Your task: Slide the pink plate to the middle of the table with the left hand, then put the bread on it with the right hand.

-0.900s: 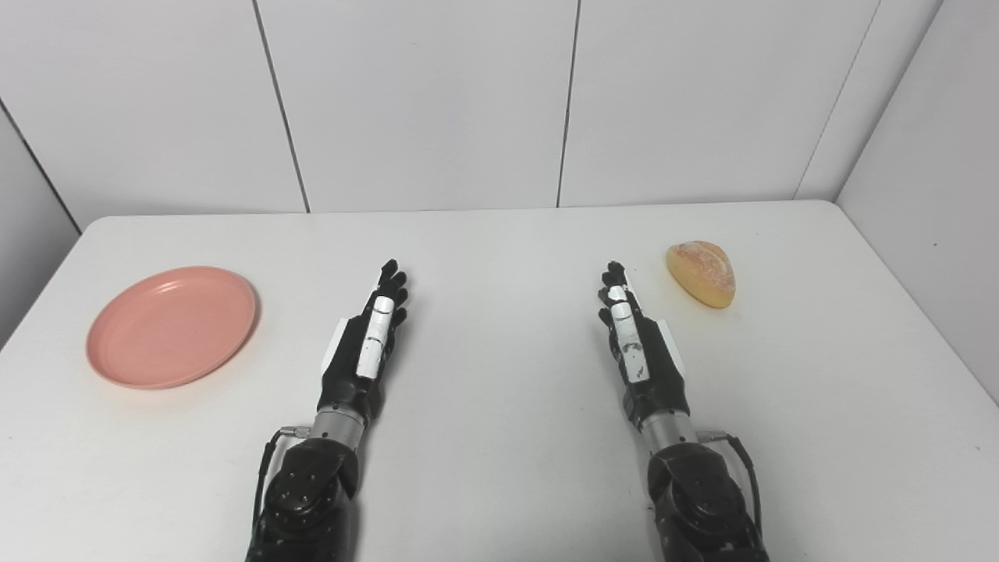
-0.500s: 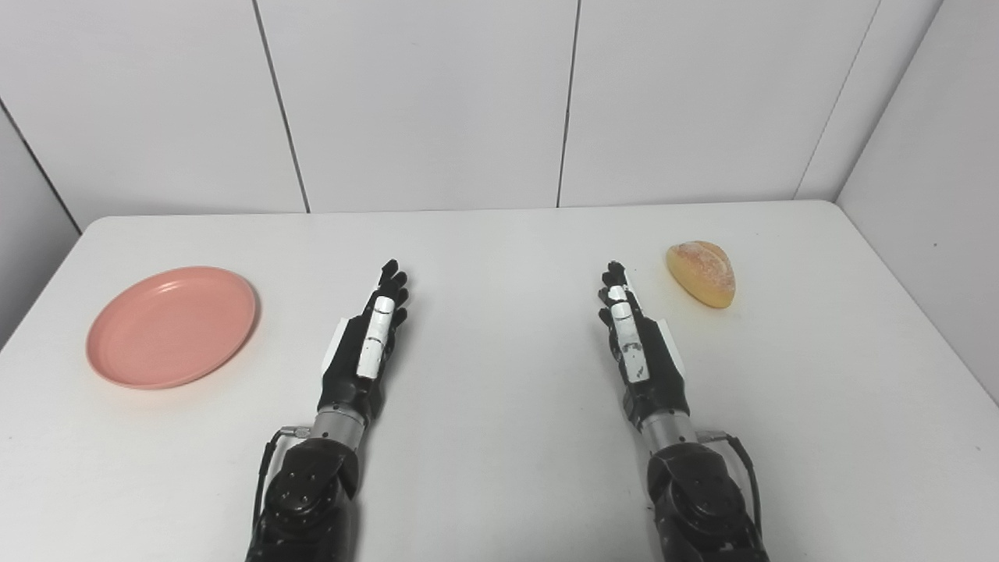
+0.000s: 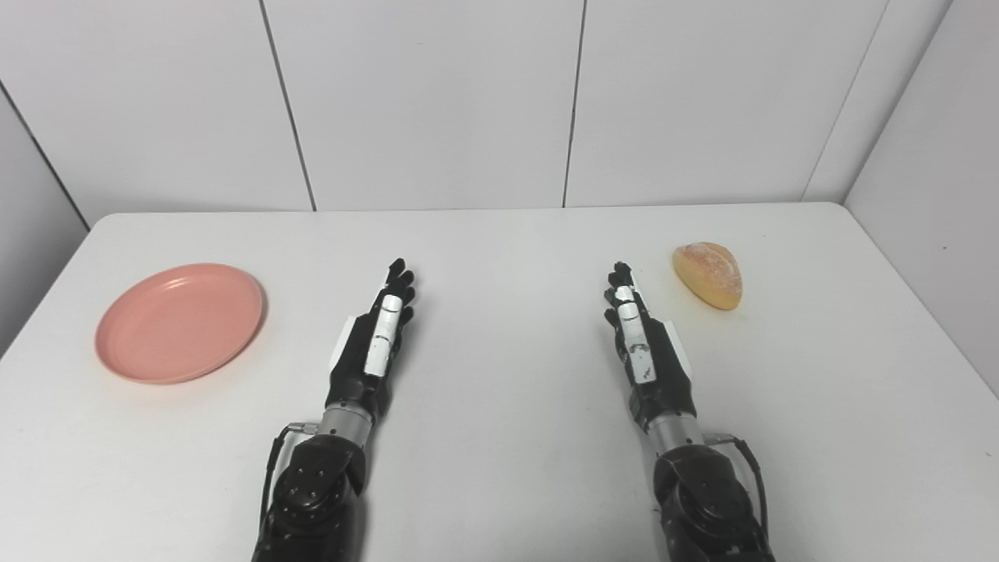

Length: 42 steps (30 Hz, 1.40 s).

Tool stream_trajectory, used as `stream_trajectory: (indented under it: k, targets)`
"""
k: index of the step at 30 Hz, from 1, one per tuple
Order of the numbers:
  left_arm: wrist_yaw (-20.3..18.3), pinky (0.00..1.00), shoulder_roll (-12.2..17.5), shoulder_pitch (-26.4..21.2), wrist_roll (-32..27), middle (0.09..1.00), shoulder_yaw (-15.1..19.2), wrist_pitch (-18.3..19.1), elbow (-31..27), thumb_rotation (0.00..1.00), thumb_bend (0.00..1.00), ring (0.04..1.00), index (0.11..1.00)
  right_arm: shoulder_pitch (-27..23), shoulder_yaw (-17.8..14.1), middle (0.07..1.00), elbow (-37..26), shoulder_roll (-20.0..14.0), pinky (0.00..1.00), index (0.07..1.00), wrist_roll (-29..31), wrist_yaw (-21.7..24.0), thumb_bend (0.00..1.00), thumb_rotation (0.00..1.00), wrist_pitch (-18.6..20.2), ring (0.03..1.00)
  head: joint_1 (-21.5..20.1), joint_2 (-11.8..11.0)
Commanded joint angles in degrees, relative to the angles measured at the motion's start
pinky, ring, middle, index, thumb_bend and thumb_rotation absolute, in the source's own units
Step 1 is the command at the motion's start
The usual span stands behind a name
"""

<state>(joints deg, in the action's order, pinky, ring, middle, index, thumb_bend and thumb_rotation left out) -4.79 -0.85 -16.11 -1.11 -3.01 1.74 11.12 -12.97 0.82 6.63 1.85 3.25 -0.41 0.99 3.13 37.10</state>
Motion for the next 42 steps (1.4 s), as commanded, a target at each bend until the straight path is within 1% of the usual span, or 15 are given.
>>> stream_trajectory:
  k: [1,2,3,5,8,12,16,20,22,25,28,32,36,37,42]
  targets:
    - [0.40,1.00,-0.91,-1.43,1.17,1.000,-1.08,-1.68,-0.97,1.00,0.64,1.000,1.000,-1.20,-0.73,1.000,-2.66,-1.01,1.00,1.000,1.54,1.68,0.69,1.00,0.53,1.000,3.35,-0.98]
    - [0.48,1.00,-1.05,-1.46,1.38,1.000,-1.34,-2.12,-0.68,1.00,0.64,1.000,1.000,-1.06,-0.89,1.000,-2.71,-1.34,1.00,1.000,1.86,1.91,0.69,1.00,0.54,1.000,3.35,-0.98]
    - [1.17,1.00,-1.42,-1.48,2.18,1.000,-1.73,-2.67,-0.26,1.00,0.61,1.000,1.000,-0.84,-1.15,1.000,-2.69,-1.95,1.00,1.000,2.13,2.25,0.70,0.99,0.50,1.000,5.98,-1.66]
    - [2.47,1.00,-2.18,-1.59,3.46,1.000,-2.27,-3.43,0.64,1.00,0.60,1.000,1.000,-0.44,-1.50,1.000,-2.61,-2.97,1.00,1.000,2.31,2.72,0.72,0.99,0.78,1.000,8.26,-2.41]
    - [3.82,1.00,-3.36,-1.83,4.07,1.000,-2.32,-4.08,1.96,1.00,0.61,1.000,1.000,-0.21,-1.86,1.000,-1.91,-4.08,1.00,1.000,2.99,3.55,0.74,1.00,0.45,1.000,10.97,-3.58]
    - [5.20,1.00,-4.25,-2.15,4.53,1.000,-2.14,-5.85,3.27,1.00,0.61,1.000,1.000,-0.37,-2.15,1.000,-0.38,-4.69,1.00,1.000,4.38,4.71,0.79,0.97,-0.21,1.000,11.97,-4.44]
    - [5.60,1.00,-3.88,-2.75,4.70,1.000,-1.87,-7.09,3.90,1.00,0.62,1.000,1.000,-0.18,-2.37,1.000,-0.40,-5.11,1.00,1.000,4.87,5.28,0.79,0.97,-0.21,1.000,12.01,-4.89]
    - [7.02,1.00,-4.22,-3.75,2.90,0.998,1.00,-6.28,2.27,1.00,0.64,1.000,1.000,-0.40,-2.40,1.000,1.00,-5.17,1.00,1.000,4.72,5.38,0.80,0.96,-1.58,1.000,12.06,-5.29]
    - [7.44,1.00,-3.43,-4.67,2.85,0.999,2.28,-4.22,0.79,1.00,0.65,1.000,1.000,-0.50,-2.45,1.000,1.28,-5.12,1.00,1.000,4.77,5.49,0.79,0.97,-1.69,1.000,12.06,-5.47]
    - [7.04,1.00,-2.53,-5.87,0.96,1.000,4.42,-3.99,-0.78,1.00,0.65,1.000,1.000,-0.29,-2.43,1.000,0.78,-5.25,1.00,1.000,4.45,5.35,0.79,0.97,-1.46,1.000,12.10,-5.61]
    - [7.66,1.00,-2.15,-7.03,-0.90,1.000,6.84,-3.60,-1.96,1.00,0.71,1.000,0.998,-0.12,-2.50,1.000,0.45,-5.20,1.00,1.000,4.28,5.07,0.78,0.97,-1.21,1.000,12.29,-5.69]
    - [7.53,1.00,-0.87,-8.67,-3.22,0.987,9.32,-3.35,-1.99,1.00,0.73,0.994,0.984,-0.01,-2.62,1.000,0.15,-5.21,1.00,1.000,4.14,4.84,0.78,0.97,-0.88,1.000,12.59,-5.74]
    - [9.74,0.99,0.14,-10.12,-2.24,0.944,11.07,-5.79,-1.29,1.00,0.72,0.954,0.937,-0.14,-2.75,1.000,0.66,-5.35,1.00,1.000,4.31,5.18,0.80,0.97,-1.29,1.000,12.94,-5.86]
    - [9.79,0.96,0.65,-10.40,-1.99,0.932,11.23,-6.24,-1.18,1.00,0.72,0.936,0.934,-0.16,-2.77,1.000,0.73,-5.32,1.00,1.000,4.54,5.36,0.79,0.96,-1.39,1.000,12.94,-5.86]
    - [11.78,0.89,3.32,-11.17,-0.92,0.903,12.70,-6.55,-2.44,1.00,0.77,0.897,0.907,0.06,-2.61,1.000,0.66,-5.75,1.00,1.000,4.51,5.86,0.80,0.97,-1.79,1.000,13.44,-5.84]
